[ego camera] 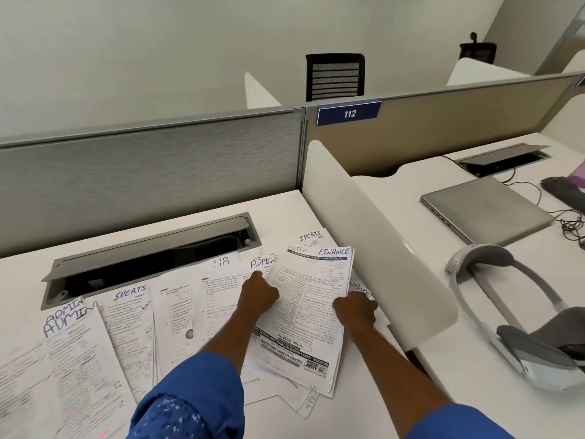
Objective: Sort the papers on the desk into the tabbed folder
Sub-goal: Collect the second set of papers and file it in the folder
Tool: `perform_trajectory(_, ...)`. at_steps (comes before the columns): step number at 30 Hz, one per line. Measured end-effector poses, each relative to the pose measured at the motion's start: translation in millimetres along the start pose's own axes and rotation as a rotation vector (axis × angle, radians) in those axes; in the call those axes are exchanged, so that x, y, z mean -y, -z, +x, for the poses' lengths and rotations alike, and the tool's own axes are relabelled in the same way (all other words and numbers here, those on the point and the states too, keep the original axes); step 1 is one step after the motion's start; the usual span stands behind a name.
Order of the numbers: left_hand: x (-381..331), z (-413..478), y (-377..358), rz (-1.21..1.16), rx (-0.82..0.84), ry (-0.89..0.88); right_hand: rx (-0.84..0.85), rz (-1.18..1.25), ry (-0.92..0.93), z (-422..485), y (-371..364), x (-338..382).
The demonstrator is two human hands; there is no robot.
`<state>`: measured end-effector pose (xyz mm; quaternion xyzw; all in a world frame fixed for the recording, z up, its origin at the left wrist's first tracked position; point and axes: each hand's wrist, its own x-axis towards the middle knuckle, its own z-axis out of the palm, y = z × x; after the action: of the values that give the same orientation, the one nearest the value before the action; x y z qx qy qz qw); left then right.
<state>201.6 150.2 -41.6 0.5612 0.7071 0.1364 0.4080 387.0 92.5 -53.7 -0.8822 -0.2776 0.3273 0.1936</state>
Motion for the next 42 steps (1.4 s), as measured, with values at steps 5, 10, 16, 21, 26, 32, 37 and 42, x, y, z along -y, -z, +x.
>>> perform_trajectory(5, 2.0, 1.3, 1.7, -0.007, 0.003, 0.018, -0.062, 0.117, -0.044, 0.1, 2.2, -0.7)
perform_trajectory(10, 6.7, 5.4, 3.8, -0.010, 0.006, 0.061, -0.065, 0.170, -0.011, 3.1, 5.4, -2.8)
perform_trajectory(16, 3.1, 3.2, 4.4, -0.099, 0.062, 0.060, -0.015, 0.231, -0.035, 1.3, 7.4, -2.5)
perform_trajectory(21, 1.6, -0.8, 6.7, -0.176, 0.102, 0.045, -0.012, 0.301, 0.030, -2.8, 9.2, 0.0)
perform_trajectory(26, 4.8, -6.4, 9.3, -0.191, 0.077, 0.042, 0.006, 0.354, 0.109, -3.1, 10.2, 2.9)
perform_trajectory(32, 6.8, -8.7, 19.1, -0.194, 0.028, 0.002, 0.078, 0.504, 0.267, -4.2, 16.3, 8.8)
perform_trajectory(37, 8.8, -10.6, 30.1, -0.312, 0.023, -0.011, 0.198, 0.635, 0.378, -5.8, 28.0, 19.4)
perform_trajectory(42, 7.6, -13.0, 40.7, -0.419, -0.065, -0.036, 0.281, 0.704, 0.467, -9.8, 42.0, 35.3)
